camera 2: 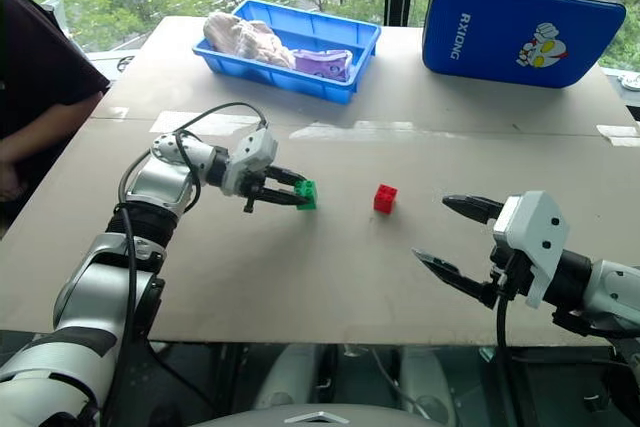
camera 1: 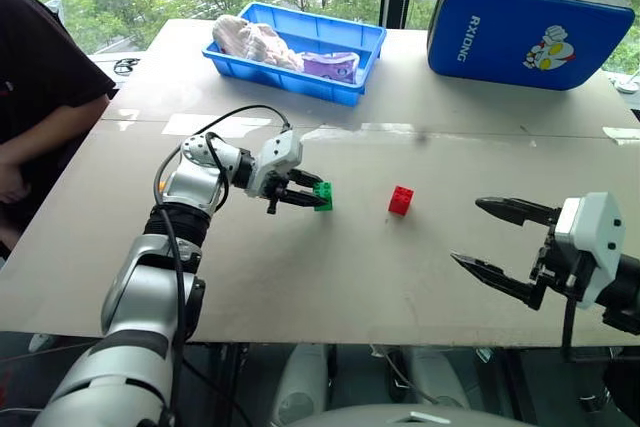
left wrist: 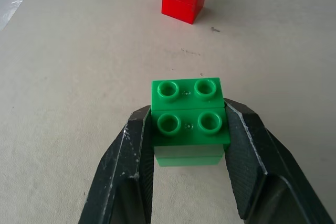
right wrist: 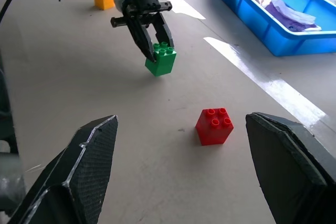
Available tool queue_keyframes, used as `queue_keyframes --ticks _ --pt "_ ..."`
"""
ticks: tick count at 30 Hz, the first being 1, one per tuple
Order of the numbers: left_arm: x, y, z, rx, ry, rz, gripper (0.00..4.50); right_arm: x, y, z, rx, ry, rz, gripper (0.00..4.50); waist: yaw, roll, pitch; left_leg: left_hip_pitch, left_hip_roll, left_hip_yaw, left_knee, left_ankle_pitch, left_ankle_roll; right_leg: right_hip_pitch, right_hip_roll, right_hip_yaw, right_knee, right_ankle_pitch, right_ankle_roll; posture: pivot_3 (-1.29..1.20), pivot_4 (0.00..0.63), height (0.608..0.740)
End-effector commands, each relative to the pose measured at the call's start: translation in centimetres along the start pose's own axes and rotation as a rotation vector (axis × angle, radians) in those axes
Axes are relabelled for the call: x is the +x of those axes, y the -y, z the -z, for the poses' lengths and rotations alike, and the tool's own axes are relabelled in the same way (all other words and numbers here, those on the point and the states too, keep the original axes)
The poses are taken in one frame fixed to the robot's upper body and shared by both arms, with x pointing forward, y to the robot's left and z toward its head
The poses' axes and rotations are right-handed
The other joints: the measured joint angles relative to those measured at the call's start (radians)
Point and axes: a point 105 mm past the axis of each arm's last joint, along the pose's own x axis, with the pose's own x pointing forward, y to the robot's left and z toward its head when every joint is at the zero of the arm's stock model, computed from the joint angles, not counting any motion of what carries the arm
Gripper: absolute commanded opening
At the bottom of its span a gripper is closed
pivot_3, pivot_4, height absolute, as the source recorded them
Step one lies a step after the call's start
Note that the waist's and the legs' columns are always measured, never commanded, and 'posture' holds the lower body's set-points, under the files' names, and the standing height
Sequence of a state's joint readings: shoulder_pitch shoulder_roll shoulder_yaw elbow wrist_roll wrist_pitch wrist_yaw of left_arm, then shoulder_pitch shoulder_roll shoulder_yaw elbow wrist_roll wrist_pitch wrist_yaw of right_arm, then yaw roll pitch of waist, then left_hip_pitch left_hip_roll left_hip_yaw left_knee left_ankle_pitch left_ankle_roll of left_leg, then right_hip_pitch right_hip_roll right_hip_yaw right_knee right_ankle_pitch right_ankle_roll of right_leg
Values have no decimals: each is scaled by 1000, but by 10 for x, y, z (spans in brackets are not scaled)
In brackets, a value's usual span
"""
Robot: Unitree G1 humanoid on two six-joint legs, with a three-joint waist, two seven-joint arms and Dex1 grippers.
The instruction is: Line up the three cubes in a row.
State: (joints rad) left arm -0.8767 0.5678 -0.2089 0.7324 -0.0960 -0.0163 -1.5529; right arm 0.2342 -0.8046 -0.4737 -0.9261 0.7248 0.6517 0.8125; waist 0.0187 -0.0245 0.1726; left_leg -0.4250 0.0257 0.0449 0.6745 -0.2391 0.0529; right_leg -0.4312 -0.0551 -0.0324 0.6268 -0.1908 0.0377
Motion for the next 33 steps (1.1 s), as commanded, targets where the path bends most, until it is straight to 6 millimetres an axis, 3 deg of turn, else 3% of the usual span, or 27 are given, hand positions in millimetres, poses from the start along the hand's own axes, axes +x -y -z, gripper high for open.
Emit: queue_keyframes --ticks 1,9,32,33 --pt "9 -1 -14 124 -23 38 1251 -9 2 -4 -55 4 4 4025 -1 0 0 0 0 0 0 0 0 0 0 1 0 0 0 0 150 740" --pt "23 -16 -28 177 2 15 1251 -11 3 0 -41 8 8 4025 -4 0 0 -1 -2 0 1 -1 1 0 0 1 0 2 3 0 150 740" --pt "31 -26 -25 182 -31 0 1251 -13 0 3 -26 -2 9 4025 -2 0 0 -1 -2 0 1 -1 1 0 0 0 0 4 1 0 150 740" --pt "31 -27 -24 175 -34 -3 1751 -13 0 3 -26 -4 8 4025 -2 0 0 -1 -2 0 1 -1 1 0 0 0 0 4 1 0 150 740"
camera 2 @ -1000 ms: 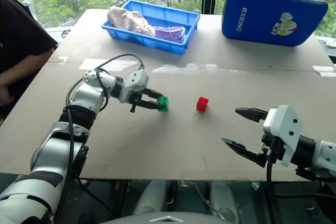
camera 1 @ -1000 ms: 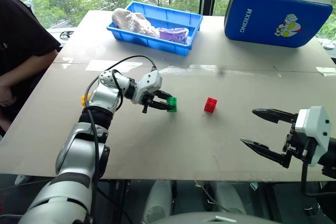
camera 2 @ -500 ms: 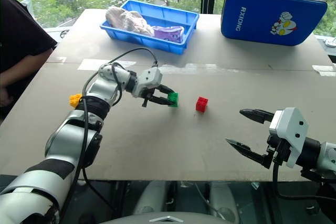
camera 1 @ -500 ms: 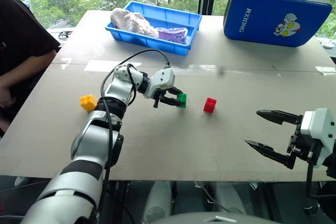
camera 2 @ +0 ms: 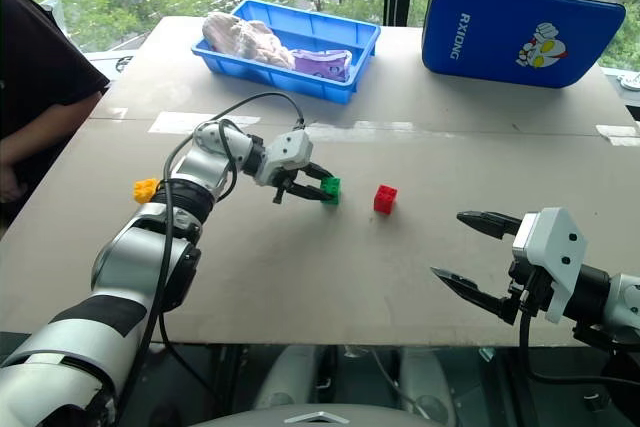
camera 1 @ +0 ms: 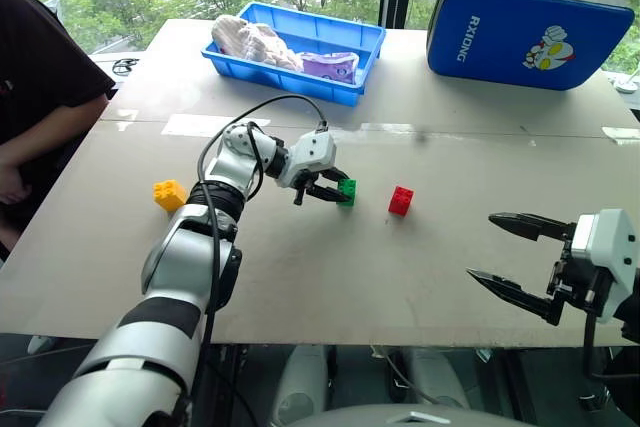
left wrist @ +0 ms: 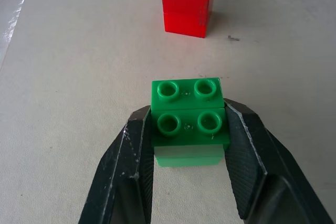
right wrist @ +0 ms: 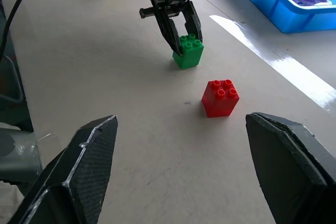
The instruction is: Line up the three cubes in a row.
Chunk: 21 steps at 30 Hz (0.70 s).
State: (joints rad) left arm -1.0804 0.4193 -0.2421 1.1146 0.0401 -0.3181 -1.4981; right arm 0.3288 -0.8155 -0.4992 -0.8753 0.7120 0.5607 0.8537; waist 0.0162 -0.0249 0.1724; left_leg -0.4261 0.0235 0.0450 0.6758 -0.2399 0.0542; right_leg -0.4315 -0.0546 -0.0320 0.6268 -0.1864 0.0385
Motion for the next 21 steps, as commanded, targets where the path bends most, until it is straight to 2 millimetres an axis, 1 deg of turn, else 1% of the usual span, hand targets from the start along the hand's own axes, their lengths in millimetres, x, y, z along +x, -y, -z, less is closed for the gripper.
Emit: queue_keyframes --ticks 1,2,3,4,5,6,10,14,15,17,19,21 --pt "-3 -8 -9 20 15 -33 2294 -3 -1 -9 -49 16 3 4025 0 0 0 0 0 0 0 0 0 0 0 0 0 0 0 0 150 740" --pt "-4 -9 -9 14 18 -40 2623 -3 -1 -9 -48 15 2 4025 0 0 0 0 0 0 0 0 0 0 0 0 0 0 0 0 150 740" --pt "-4 -10 -10 11 23 -47 3145 -3 -2 -9 -47 15 1 4025 0 0 0 0 0 0 0 0 0 0 0 0 0 0 0 0 150 740" --pt "-5 -11 -10 11 26 -56 3537 -3 -2 -9 -47 14 -2 4025 0 0 0 0 0 0 0 0 0 0 0 0 0 0 0 0 150 740" --pt "-11 -11 -9 12 30 -64 3927 -3 -2 -9 -47 15 -6 4025 0 0 0 0 0 0 0 0 0 0 0 0 0 0 0 0 150 740" --pt "-15 -10 -9 13 32 -69 4456 -3 -2 -10 -47 16 -9 4025 -1 0 0 0 0 0 0 0 0 0 0 0 0 0 0 0 150 740" --pt "-46 -6 -9 -15 73 -117 4456 0 -2 -12 -47 33 -25 4025 -7 0 0 1 1 1 0 0 0 0 0 1 0 0 0 0 150 740" --pt "-103 9 -18 -131 164 -339 4456 8 -3 -16 -33 77 -79 4025 -21 0 0 2 5 2 0 0 0 0 1 2 2 0 0 0 150 740" --pt "-115 13 -19 -163 169 -406 4456 11 -4 -16 -29 85 -93 4025 -28 0 0 2 5 2 0 0 0 0 1 2 2 0 0 0 150 740" --pt "-133 22 -19 -228 169 -516 4456 15 -4 -17 -24 99 -116 4025 -21 0 0 3 6 1 0 0 0 0 0 2 2 0 0 0 150 740" --pt "-158 30 -3 -317 118 -686 4456 20 -4 -19 -17 119 -149 4025 -16 0 0 3 6 1 0 0 0 1 0 1 2 -1 -1 0 150 740" --pt "-187 35 20 -414 30 -903 4456 24 -4 -21 -11 136 -178 4025 -15 0 0 8 6 2 0 0 -1 4 0 2 2 -5 -1 0 150 740"
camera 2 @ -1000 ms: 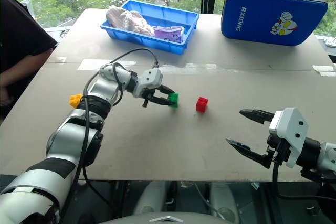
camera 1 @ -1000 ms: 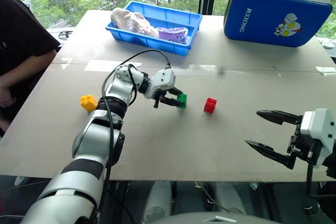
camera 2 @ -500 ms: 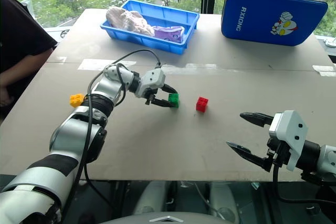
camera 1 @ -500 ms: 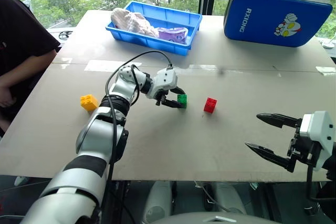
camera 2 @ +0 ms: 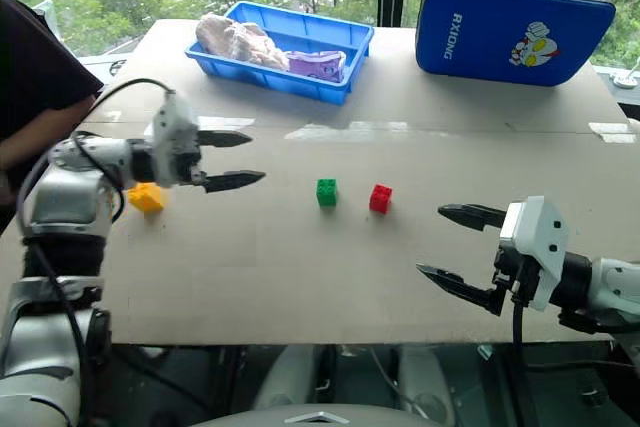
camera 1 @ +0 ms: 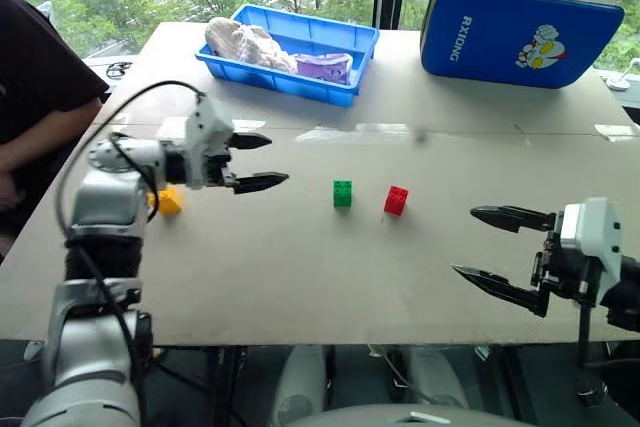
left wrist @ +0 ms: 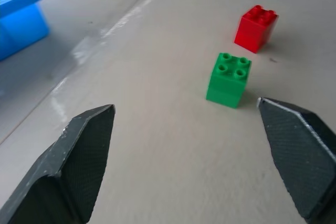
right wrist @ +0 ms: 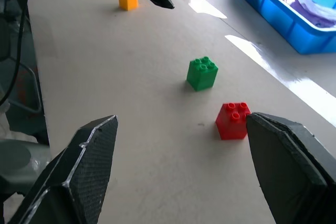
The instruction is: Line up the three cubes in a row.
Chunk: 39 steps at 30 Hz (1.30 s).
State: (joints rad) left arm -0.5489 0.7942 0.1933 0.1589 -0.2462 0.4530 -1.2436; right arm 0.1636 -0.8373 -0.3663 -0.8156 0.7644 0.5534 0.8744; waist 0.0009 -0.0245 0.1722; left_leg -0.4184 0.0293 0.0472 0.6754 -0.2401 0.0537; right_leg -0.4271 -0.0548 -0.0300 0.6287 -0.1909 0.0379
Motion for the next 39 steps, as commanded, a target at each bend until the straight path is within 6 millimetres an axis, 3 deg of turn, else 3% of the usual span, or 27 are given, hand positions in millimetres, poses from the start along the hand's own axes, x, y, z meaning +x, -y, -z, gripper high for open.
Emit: queue_keyframes --ticks 1,5,10,23,26,31,34,36,39 --pt "-49 -32 10 -91 -57 -415 4456 7 -2 -6 -4 44 -63 4025 1 0 0 3 0 0 -1 0 0 2 0 0 -1 0 0 0 150 740" --pt "-75 -41 25 -230 -57 -751 4456 8 -1 -6 4 45 -85 4025 20 -1 0 4 0 -1 -1 0 0 3 0 -1 -1 0 0 0 150 740" --pt "-84 -19 55 -395 -91 -1035 4456 12 -1 -13 -18 64 -112 4025 17 -2 -1 4 -3 0 -2 0 0 5 -4 -1 -2 2 -3 0 150 740" --pt "-72 -16 95 -492 -124 -1189 4456 13 9 -16 -45 57 -137 4025 16 -5 -3 4 -3 -2 -2 0 0 5 -3 -2 -1 2 -4 0 150 740" --pt "-65 -18 97 -477 -98 -1162 3724 12 10 -16 -52 51 -137 4025 16 -5 -3 4 -3 -1 -2 0 0 5 -4 -2 -2 2 -4 0 150 740" --pt "-57 -18 98 -448 -78 -1108 1339 12 11 -17 -60 47 -123 4025 16 -5 -3 4 -3 -1 -2 0 0 5 -8 -3 -2 2 -4 0 150 740" --pt "-50 -18 90 -411 -39 -1005 1309 12 10 -16 -58 47 -115 4025 16 -5 -3 4 -3 -1 -2 0 0 5 -9 -3 -2 2 -4 0 150 740" --pt "-34 -12 69 -369 55 -814 1309 11 9 -16 -59 48 -106 4025 16 -5 -3 4 -3 -1 -3 0 0 4 -9 -3 -2 2 -4 0 150 740" --pt "-8 16 42 -312 111 -428 1309 10 9 -17 -55 53 -91 4025 17 -5 -3 4 -4 -1 -3 0 0 4 -11 -4 -2 2 -5 0 150 740"
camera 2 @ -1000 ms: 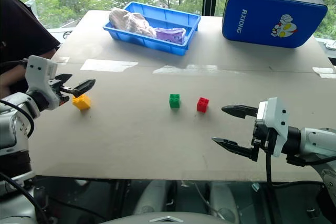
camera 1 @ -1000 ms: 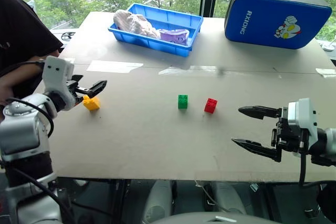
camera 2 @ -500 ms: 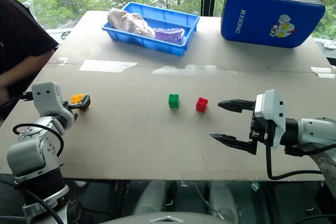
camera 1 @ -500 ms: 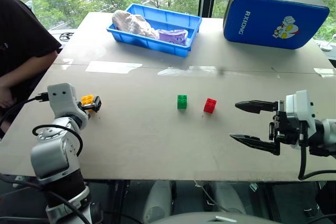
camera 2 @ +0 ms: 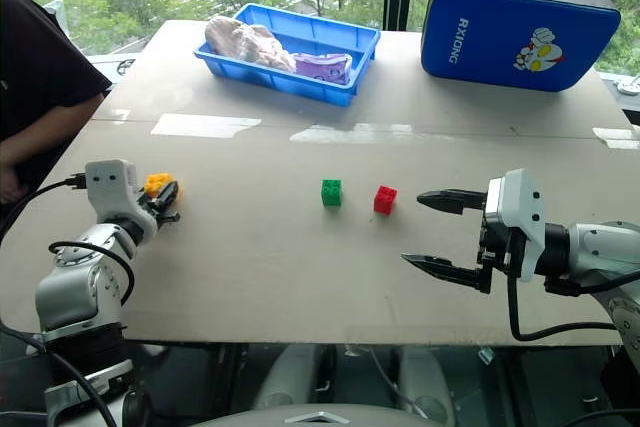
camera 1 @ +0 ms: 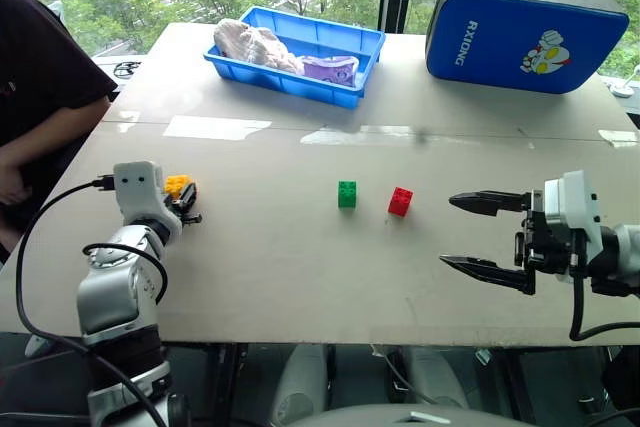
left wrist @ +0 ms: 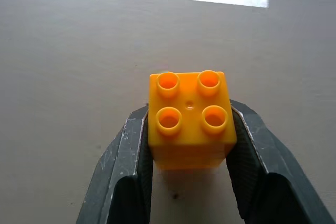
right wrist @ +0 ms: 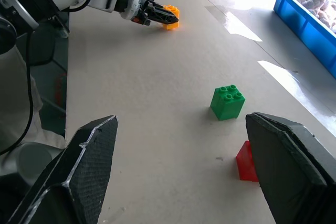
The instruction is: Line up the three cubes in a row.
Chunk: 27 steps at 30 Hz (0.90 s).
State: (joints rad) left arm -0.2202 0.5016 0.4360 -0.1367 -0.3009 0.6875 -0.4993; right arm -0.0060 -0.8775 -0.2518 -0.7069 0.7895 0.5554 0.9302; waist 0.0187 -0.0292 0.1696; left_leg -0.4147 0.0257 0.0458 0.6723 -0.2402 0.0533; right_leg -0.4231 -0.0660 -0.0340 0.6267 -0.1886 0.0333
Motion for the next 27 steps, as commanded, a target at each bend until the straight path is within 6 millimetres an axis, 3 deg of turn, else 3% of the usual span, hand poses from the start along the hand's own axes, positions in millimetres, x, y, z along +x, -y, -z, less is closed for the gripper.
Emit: queue_keyframes --ticks 1,4,9,17,27 --pt "-4 47 -20 130 31 398 1309 -3 -3 -11 -53 25 20 4025 -1 0 0 0 0 0 0 0 0 0 0 0 0 0 0 0 150 740" --pt "0 59 -17 277 -4 635 1309 -3 -5 -10 -51 26 36 4025 0 1 0 0 -1 1 -1 0 0 0 -1 0 -1 0 0 0 150 740" --pt "5 60 -11 440 -151 996 1309 -6 -10 -12 -52 25 76 4025 2 1 0 -2 -1 1 -1 0 0 -3 4 -1 -1 0 0 0 150 740" --pt "39 64 -18 658 -205 1128 1309 -3 -20 -16 -55 27 112 4025 -1 1 0 -5 -3 3 -1 -1 2 -4 4 1 -2 0 1 0 150 740" --pt "51 78 -15 718 -193 1171 1309 -6 -24 -18 -51 11 152 4025 -3 0 0 -6 -2 2 0 -1 3 -5 5 1 0 0 1 0 150 740"
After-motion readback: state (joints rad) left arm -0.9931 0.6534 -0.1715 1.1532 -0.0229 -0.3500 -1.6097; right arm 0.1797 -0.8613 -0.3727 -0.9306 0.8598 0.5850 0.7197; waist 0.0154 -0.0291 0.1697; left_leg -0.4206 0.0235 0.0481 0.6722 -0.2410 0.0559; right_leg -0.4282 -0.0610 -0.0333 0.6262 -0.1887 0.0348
